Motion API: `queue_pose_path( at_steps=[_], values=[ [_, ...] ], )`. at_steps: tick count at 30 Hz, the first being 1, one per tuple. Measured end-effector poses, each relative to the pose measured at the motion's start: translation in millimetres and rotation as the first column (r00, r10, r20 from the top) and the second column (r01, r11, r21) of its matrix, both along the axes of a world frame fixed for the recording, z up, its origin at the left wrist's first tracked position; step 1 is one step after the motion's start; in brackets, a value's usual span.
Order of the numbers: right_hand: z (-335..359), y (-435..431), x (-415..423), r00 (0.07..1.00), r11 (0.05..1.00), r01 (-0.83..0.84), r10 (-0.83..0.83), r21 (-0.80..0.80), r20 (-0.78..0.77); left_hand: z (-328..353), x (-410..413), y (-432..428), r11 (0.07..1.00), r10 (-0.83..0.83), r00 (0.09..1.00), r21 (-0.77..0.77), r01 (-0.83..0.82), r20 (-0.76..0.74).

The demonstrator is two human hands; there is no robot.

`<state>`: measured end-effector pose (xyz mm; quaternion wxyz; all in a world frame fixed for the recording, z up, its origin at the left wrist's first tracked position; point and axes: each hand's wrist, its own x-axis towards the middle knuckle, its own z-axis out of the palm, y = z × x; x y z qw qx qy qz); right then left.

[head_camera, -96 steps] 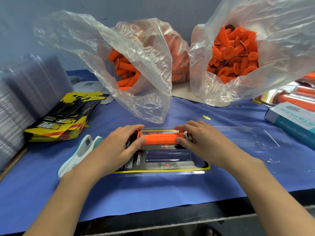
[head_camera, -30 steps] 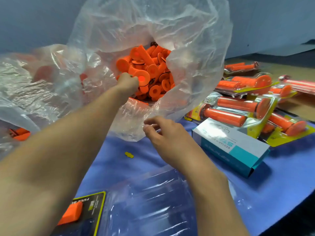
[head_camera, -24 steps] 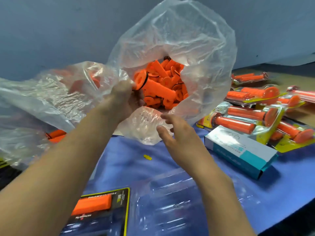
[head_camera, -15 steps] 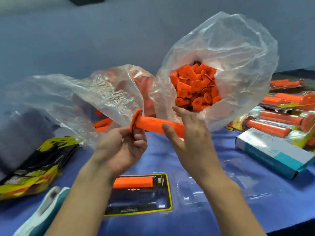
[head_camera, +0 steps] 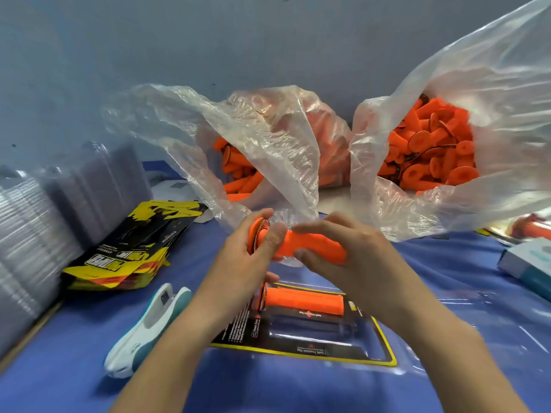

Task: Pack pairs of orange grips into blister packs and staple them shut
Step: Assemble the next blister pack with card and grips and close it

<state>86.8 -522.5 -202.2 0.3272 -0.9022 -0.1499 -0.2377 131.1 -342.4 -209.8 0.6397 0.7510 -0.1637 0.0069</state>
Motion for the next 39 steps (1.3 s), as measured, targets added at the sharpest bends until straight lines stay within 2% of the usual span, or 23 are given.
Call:
queue_pose_path(
  at_steps=[2,6,9,12,15,18,20,22,27,30,33,36,39],
  values=[
    [-1.2,7.2,1.3,1.000,1.000,-0.025,0.025,-0.013,0.002,-5.3,0.3,9.3,0.998,0.053,0.997,0.020,-0.055,0.063],
    [-0.8,16.7,3.3,0.997,0.997,-0.077,0.076,-0.002,-0.018,-10.8,0.0,25.5,0.996,0.078,0.995,0.032,-0.081,0.068],
    [1.0,16.3,1.5,0.996,0.988,-0.089,0.090,0.129,0.001,-7.2,-1.4,30.0,0.999,0.029,0.998,0.017,-0.030,0.058],
    [2.0,11.9,-2.3,0.996,0.963,-0.091,0.084,0.254,0.038,0.1,-3.7,32.1,0.996,0.005,0.999,-0.092,-0.001,0.042],
    [-2.2,15.2,-2.4,0.997,0.979,-0.071,0.074,0.191,-0.012,9.5,-4.3,32.5,0.973,0.030,0.994,-0.232,-0.004,0.108],
    [-7.3,16.0,-1.7,0.996,0.987,-0.064,0.073,0.145,-0.059,15.3,-4.4,33.5,0.992,0.018,0.975,-0.125,0.010,0.223],
    [-5.5,6.3,-4.3,0.997,0.984,-0.054,0.064,0.172,-0.052,15.3,-4.4,35.6,0.999,-0.049,0.973,0.017,0.047,0.223],
    [-3.1,-6.5,-9.8,0.998,0.982,-0.036,0.045,0.185,-0.045,14.0,-6.2,35.2,0.994,-0.100,0.977,0.067,0.089,0.187],
    [-9.5,3.0,-24.7,0.992,0.971,-0.049,0.076,0.233,-0.105,22.9,-21.5,4.0,0.956,-0.046,0.970,-0.271,0.113,0.239],
    [-11.9,17.9,-28.8,0.990,0.930,-0.096,0.126,0.354,-0.064,28.9,-30.9,-15.8,0.928,-0.026,0.947,-0.345,0.142,0.319],
    [-11.8,23.4,-28.9,0.985,0.870,-0.127,0.167,0.477,-0.042,31.9,-33.7,-24.1,0.894,-0.040,0.961,-0.420,0.157,0.274],
    [-18.1,21.9,-26.0,0.989,0.909,-0.114,0.142,0.402,-0.040,23.9,-30.6,-26.6,0.934,-0.112,0.957,-0.300,0.193,0.266],
    [-23.4,6.1,-23.2,0.999,0.953,-0.014,0.026,0.304,-0.037,13.7,-28.0,-21.7,0.978,-0.130,0.941,-0.116,0.174,0.313]
  ],
)
